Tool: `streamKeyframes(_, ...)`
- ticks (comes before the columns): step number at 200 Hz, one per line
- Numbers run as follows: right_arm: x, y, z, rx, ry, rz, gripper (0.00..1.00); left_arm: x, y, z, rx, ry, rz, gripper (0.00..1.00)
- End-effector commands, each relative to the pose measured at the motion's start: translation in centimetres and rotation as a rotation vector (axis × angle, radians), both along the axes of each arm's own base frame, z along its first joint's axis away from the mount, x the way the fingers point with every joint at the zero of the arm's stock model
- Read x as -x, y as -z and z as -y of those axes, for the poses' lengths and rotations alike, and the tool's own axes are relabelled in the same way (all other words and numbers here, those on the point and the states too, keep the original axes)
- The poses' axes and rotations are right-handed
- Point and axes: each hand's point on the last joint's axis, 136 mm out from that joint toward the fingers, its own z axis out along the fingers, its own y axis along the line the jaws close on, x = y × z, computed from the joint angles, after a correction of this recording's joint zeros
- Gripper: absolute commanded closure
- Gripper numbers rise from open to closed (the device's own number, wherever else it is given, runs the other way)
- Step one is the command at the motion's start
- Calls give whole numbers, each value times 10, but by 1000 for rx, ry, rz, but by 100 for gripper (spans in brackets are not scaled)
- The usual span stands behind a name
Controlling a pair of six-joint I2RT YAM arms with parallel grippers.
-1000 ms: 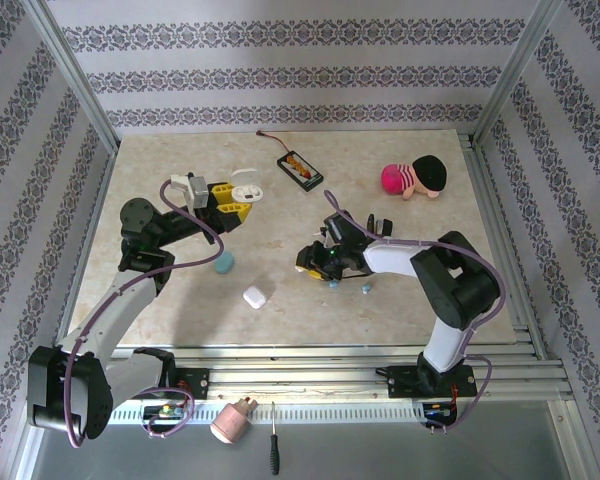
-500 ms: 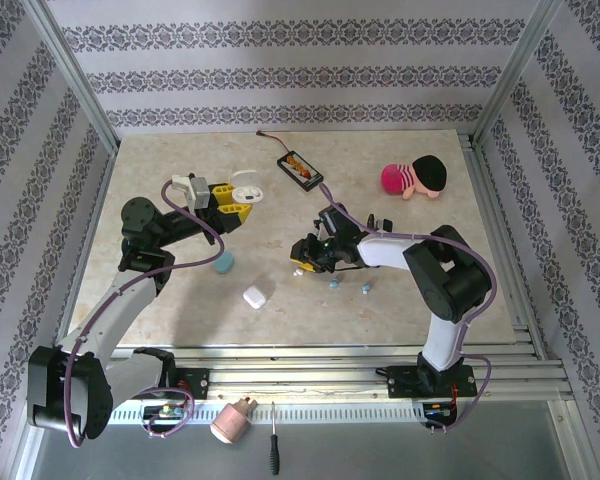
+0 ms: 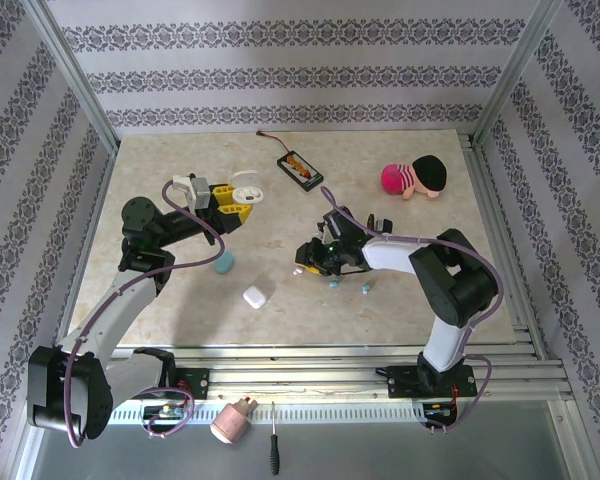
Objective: Insert the wireless bluetooth earbuds into the charging case
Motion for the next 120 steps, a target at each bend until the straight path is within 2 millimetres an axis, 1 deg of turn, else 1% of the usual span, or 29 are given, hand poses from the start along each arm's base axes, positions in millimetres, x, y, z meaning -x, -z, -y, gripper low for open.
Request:
streamKeyframes(1,14,-2,7,27,5,-1,61,7,-12,4,-5,19,53,75)
streamKeyframes(21,23,-1,7,27,1,-10,61,7,-12,4,-3,22,54,75)
streamKeyframes(31,24,-1,5,20,-5,-10,61,6,-13,4,-1,23,56,75)
streamKeyframes(61,23,-3,-9,-3,-42,-16,60,6,-14,5,3,28,55,75)
streamKeyframes(84,19,1,-14,-7,-49,-21,60,8,-13,5,2,32,54,75)
streamKeyframes(120,8,-1,-23,-18,-51,-7,61,10,-14,5,1,33,56,75)
